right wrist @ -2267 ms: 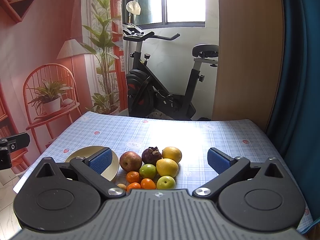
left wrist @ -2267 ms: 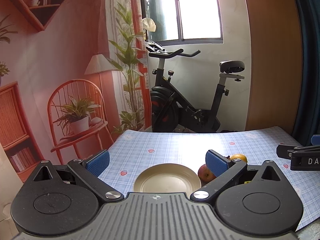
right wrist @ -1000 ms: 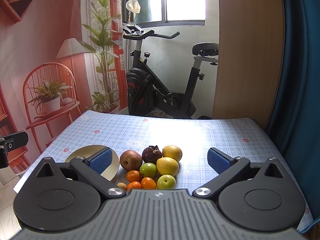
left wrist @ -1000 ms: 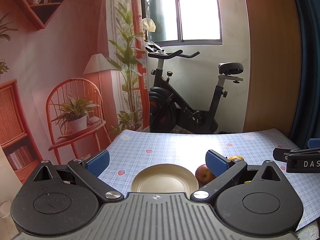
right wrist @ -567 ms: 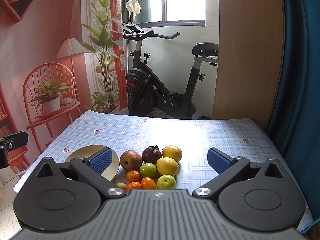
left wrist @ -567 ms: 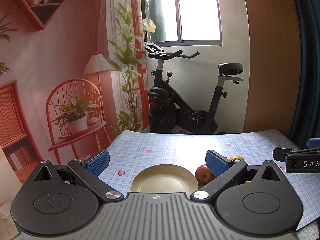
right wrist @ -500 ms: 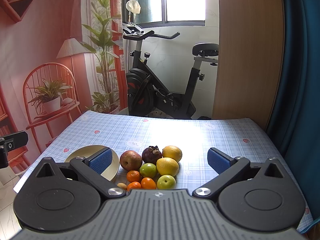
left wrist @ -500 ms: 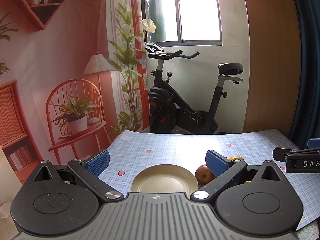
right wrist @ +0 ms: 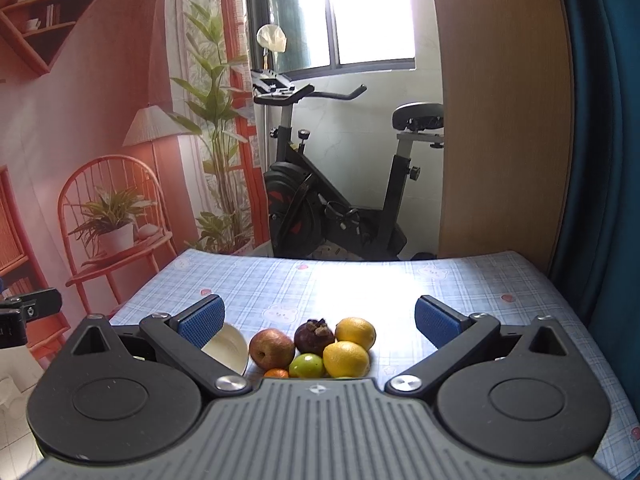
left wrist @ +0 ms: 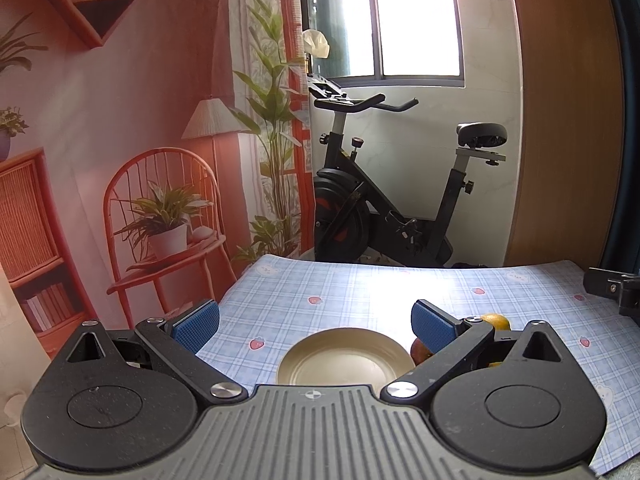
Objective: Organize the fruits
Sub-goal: 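Lower both tools toward the fruit pile beside the plate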
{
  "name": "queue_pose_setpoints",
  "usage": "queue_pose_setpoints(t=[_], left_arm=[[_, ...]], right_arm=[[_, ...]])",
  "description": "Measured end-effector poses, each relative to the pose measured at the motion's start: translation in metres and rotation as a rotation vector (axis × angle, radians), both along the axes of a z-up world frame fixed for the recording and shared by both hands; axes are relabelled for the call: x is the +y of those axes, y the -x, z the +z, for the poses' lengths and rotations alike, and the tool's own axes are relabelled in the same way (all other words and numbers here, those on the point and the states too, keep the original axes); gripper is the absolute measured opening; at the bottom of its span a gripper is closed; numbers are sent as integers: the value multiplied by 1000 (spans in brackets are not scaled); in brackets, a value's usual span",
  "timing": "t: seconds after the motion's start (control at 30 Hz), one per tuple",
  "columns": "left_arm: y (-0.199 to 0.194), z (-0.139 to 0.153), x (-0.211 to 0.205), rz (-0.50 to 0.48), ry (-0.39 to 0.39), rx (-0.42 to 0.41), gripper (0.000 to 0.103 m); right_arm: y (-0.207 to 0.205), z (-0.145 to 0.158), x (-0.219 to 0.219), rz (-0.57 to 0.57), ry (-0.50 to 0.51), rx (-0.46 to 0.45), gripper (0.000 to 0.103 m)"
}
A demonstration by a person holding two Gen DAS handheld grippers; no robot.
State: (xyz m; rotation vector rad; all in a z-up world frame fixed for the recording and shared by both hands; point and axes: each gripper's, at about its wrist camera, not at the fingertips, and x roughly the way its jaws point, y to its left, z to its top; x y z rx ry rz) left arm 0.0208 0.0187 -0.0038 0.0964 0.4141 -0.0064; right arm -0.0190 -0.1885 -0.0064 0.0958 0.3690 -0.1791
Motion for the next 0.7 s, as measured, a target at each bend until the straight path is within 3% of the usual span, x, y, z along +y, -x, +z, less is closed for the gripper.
queue_pose_setpoints(t=[0.1,0.17,0.33,0.47,0.7], left_arm=[[-13,-2,6,-7,33,-16,100],[-21,-4,9,-40,53,-31,90],[-35,-15,4,-42,41,-58,90],[-45,-27,4,-68,110,-78,81],[-69,-63,-8,-120,161,18,74]], right_arm=[[-15,-10,-14,-1,8,-39,103],[-28,-20,-26,-7,-43,-39,103],[-49,-48,-49,-27,-154,-99,103],[-61,-66,-49,-50,-122,-111,103],[-75,-95,-37,28,-72,5,103]])
